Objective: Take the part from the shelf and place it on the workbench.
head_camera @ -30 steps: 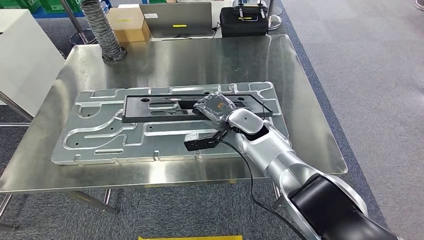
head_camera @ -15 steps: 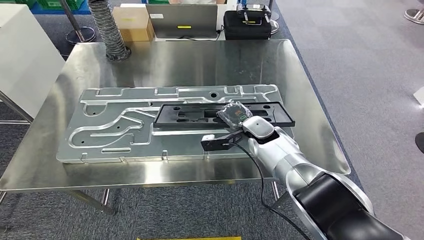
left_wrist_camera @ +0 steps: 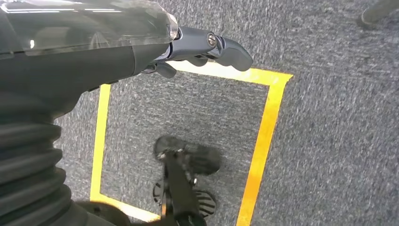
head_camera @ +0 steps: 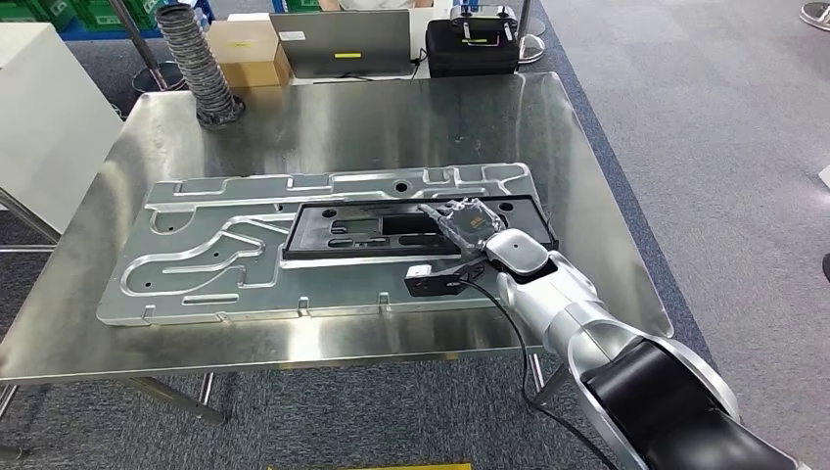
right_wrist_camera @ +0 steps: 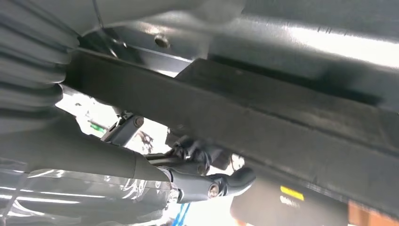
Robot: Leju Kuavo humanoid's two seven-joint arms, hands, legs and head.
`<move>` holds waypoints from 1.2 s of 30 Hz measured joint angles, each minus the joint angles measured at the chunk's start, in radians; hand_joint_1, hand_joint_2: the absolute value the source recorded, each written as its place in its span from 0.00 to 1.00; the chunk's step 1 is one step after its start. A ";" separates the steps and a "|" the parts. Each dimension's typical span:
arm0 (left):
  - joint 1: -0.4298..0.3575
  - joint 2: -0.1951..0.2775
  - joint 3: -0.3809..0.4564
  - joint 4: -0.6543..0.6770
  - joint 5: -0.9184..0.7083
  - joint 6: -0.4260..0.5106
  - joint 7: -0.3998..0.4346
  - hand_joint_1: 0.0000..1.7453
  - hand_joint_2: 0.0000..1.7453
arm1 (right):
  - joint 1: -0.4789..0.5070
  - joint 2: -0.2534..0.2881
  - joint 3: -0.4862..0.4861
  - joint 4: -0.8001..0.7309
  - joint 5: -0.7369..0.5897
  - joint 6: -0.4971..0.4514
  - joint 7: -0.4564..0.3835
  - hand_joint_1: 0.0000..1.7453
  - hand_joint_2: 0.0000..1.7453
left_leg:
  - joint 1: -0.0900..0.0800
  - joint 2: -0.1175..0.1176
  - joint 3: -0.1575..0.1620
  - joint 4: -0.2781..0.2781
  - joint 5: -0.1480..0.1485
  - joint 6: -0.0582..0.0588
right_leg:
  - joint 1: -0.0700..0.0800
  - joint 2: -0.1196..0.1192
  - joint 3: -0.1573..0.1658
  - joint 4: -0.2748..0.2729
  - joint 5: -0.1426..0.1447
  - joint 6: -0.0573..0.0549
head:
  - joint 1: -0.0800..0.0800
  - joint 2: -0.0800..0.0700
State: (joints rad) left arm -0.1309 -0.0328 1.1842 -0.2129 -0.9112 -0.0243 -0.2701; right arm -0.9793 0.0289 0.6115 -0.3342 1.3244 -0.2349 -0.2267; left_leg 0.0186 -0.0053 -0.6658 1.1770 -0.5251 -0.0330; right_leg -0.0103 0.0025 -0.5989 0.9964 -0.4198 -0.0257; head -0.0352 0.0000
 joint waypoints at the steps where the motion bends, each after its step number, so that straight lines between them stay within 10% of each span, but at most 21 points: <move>1: 0.000 0.000 -0.002 0.000 0.000 0.001 0.001 0.00 0.00 | 0.004 0.000 0.000 0.000 0.000 -0.022 -0.009 0.00 0.00 | 0.000 0.000 -0.031 0.066 -0.026 -0.003 | 0.001 0.000 0.000 0.000 0.000 -0.001 | 0.000 0.000; 3: 0.001 0.000 -0.006 0.000 0.000 0.002 0.003 0.00 0.00 | 0.013 0.000 0.000 -0.003 -0.002 -0.081 -0.032 0.00 0.00 | 0.001 0.000 -0.054 0.112 -0.026 -0.005 | 0.002 0.001 0.000 0.001 -0.001 -0.001 | 0.000 0.000; 7: -0.003 0.001 -0.012 0.000 -0.001 0.001 0.009 0.00 0.00 | 0.025 0.006 -0.006 -0.036 -0.032 -0.228 -0.112 0.00 0.00 | -0.002 0.000 0.058 -0.125 0.090 0.007 | 0.006 0.005 0.001 0.009 -0.007 0.010 | 0.000 0.000; 12: -0.009 0.000 -0.013 0.000 0.002 0.000 0.019 0.00 0.00 | 0.065 0.010 -0.050 -0.139 -0.199 -0.285 -0.311 0.00 0.00 | -0.004 -0.002 0.077 -0.174 0.101 0.035 | 0.006 0.004 -0.008 0.023 -0.018 0.036 | 0.000 0.000; 16: -0.011 0.000 -0.012 0.000 0.011 0.001 0.023 0.00 0.00 | 0.146 -0.003 -0.107 -0.322 -0.456 -0.264 -0.444 0.00 0.00 | -0.001 0.001 0.077 -0.178 0.103 0.050 | 0.003 0.003 -0.107 0.238 -0.130 0.051 | 0.000 0.000; 18: -0.008 0.000 -0.012 0.000 0.018 0.001 0.022 0.00 0.00 | 0.206 -0.031 -0.117 -0.458 -0.616 -0.265 -0.455 0.00 0.00 | -0.001 -0.001 0.077 -0.177 0.103 0.051 | 0.001 0.003 -0.140 0.306 -0.140 0.053 | 0.000 0.000; 24: 0.013 -0.003 -0.007 0.000 0.050 -0.008 0.000 0.00 0.00 | 0.342 -0.159 -0.187 -0.889 -0.906 -0.335 -0.457 0.00 0.00 | -0.008 -0.004 0.078 -0.169 0.093 0.038 | 0.010 -0.003 -0.003 0.014 -0.014 0.030 | 0.000 0.000; 28: 0.030 -0.004 0.014 0.000 0.080 -0.031 -0.032 0.00 0.00 | 0.454 -0.226 -0.373 -1.089 -0.850 -0.372 -0.456 0.00 0.00 | -0.008 -0.002 0.074 -0.148 0.070 0.020 | 0.005 -0.005 0.005 0.002 -0.010 0.014 | 0.000 0.000; 33: 0.044 -0.006 0.043 0.000 0.110 -0.050 -0.061 0.00 0.00 | 0.643 -0.272 -0.727 -1.228 -0.747 -0.385 -0.456 0.00 0.00 | -0.005 0.001 -0.040 0.117 -0.059 0.006 | 0.005 -0.016 0.010 -0.002 -0.011 0.005 | 0.000 0.000; 36: 0.049 -0.007 0.056 0.000 0.115 -0.055 -0.061 0.00 0.00 | 0.793 -0.279 -0.912 -1.283 -0.737 -0.391 -0.457 0.00 0.00 | -0.005 0.000 0.032 -0.011 0.013 0.011 | 0.004 -0.018 0.014 0.002 -0.014 0.010 | 0.000 0.000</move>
State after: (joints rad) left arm -0.0821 -0.0395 1.2399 -0.2129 -0.7959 -0.0792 -0.3312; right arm -0.1868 -0.2502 -0.3005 -1.6174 0.5871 -0.6260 -0.6834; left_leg 0.0140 -0.0049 -0.6341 1.1662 -0.5123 -0.0217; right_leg -0.0059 -0.0151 -0.5852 0.9982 -0.4337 -0.0156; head -0.0351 0.0000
